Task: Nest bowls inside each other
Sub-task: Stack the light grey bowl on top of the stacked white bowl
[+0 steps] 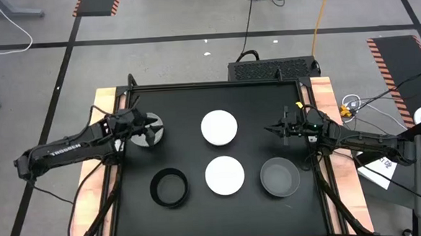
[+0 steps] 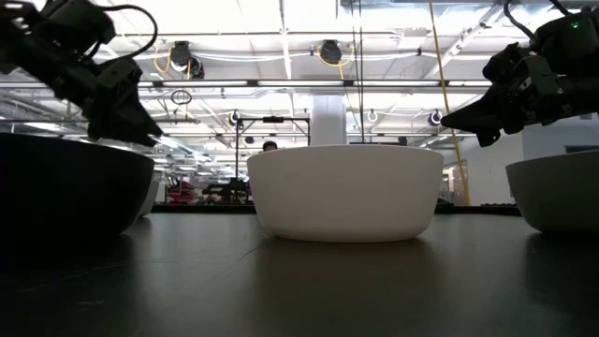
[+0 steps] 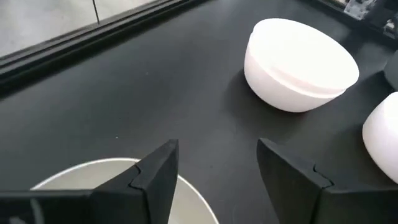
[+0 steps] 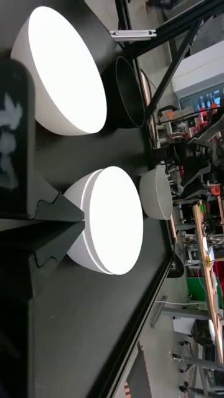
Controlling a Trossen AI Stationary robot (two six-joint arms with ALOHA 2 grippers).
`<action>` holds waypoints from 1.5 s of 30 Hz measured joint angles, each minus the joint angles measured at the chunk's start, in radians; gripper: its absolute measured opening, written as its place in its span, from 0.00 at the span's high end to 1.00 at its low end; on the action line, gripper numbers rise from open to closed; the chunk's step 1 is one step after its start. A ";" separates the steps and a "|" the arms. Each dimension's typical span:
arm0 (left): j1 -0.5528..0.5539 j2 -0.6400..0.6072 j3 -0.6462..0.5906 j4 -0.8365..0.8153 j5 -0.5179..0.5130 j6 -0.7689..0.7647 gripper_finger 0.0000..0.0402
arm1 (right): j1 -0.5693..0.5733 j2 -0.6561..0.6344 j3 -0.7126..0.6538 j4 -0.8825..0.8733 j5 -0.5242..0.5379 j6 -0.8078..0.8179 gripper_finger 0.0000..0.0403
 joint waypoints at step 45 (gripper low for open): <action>-0.003 0.472 0.181 -0.264 0.052 -0.086 0.46 | 0.000 0.037 0.000 -0.031 0.000 -0.003 1.00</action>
